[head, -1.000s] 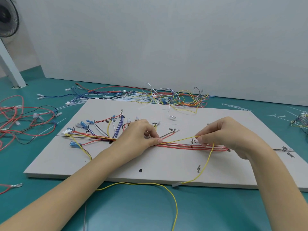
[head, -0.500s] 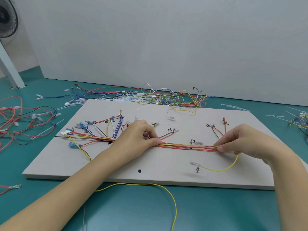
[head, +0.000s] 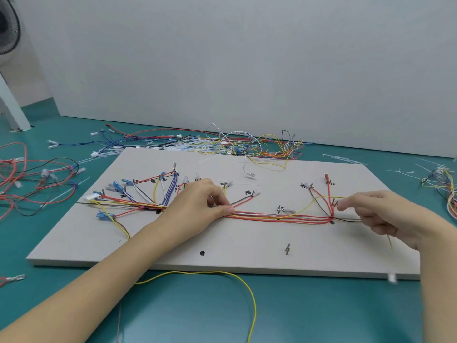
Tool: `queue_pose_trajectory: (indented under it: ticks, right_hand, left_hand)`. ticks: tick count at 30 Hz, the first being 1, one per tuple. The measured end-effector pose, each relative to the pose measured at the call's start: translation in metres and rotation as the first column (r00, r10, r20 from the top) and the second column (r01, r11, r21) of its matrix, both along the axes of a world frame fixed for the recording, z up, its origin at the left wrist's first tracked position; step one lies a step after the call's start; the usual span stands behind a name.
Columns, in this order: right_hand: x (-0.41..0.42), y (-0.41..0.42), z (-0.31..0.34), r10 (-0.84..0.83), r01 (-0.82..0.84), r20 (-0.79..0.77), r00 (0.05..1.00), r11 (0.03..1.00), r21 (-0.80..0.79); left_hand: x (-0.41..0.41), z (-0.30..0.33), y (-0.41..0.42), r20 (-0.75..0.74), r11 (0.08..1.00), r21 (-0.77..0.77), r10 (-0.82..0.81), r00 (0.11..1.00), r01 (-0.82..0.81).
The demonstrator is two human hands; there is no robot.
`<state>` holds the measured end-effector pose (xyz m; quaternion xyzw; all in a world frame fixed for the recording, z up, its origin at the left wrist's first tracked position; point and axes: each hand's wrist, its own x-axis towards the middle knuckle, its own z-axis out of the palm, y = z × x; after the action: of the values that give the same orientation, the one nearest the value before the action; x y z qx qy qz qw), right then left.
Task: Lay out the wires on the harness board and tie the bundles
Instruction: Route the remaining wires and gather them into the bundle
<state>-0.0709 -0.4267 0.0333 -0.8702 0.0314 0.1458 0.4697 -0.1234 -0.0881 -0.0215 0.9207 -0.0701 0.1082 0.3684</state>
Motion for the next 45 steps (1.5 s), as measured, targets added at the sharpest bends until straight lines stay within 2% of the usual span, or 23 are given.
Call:
queue_pose_trajectory:
  ticks: [3, 5, 9, 12, 15, 18, 21, 27, 45]
  right_hand:
    - [0.0, 0.0, -0.004, -0.023, 0.023, -0.033, 0.999, 1.0, 0.008]
    - [0.001, 0.0, -0.007, -0.053, 0.052, -0.018, 0.998, 0.997, -0.051]
    - [0.002, 0.007, -0.012, -0.084, 0.106, 0.106, 0.991, 0.969, -0.222]
    - [0.004, 0.019, -0.017, -0.046, 0.109, 0.224, 0.973, 0.955, -0.277]
    - [0.007, 0.025, -0.02, -0.018, 0.104, 0.26, 0.965, 0.942, -0.319]
    - [0.008, 0.027, -0.024, -0.043, 0.119, 0.271, 0.962, 0.955, -0.273]
    - [0.007, 0.028, -0.026, -0.064, 0.128, 0.263, 0.963, 0.964, -0.235]
    - [0.004, 0.024, -0.023, -0.047, 0.093, 0.236, 0.971, 0.978, -0.186]
    - [-0.001, 0.03, -0.021, 0.163, -0.017, 0.324, 0.932, 0.911, -0.411]
  left_hand:
    - [-0.001, 0.002, -0.001, -0.005, 1.0, 0.009, 0.006, 1.0, -0.006]
    - [-0.001, 0.003, -0.002, -0.012, 1.0, 0.005, 0.011, 1.0, -0.011]
    - [-0.003, 0.003, -0.001, -0.022, 1.0, 0.009, 0.022, 1.0, -0.022]
    - [-0.003, 0.005, -0.003, -0.026, 0.999, 0.013, 0.039, 0.999, -0.039]
    - [-0.004, 0.007, -0.007, -0.038, 0.997, 0.033, 0.074, 0.997, -0.073]
    - [-0.007, 0.008, -0.011, -0.018, 0.991, 0.053, 0.121, 0.992, -0.12]
    - [-0.012, 0.008, -0.013, 0.053, 0.963, 0.155, 0.214, 0.975, -0.219]
    - [-0.014, 0.009, -0.023, 0.064, 0.959, 0.167, 0.221, 0.973, -0.229]
    - [-0.008, 0.011, -0.033, 0.144, 0.892, 0.34, 0.262, 0.954, -0.297]
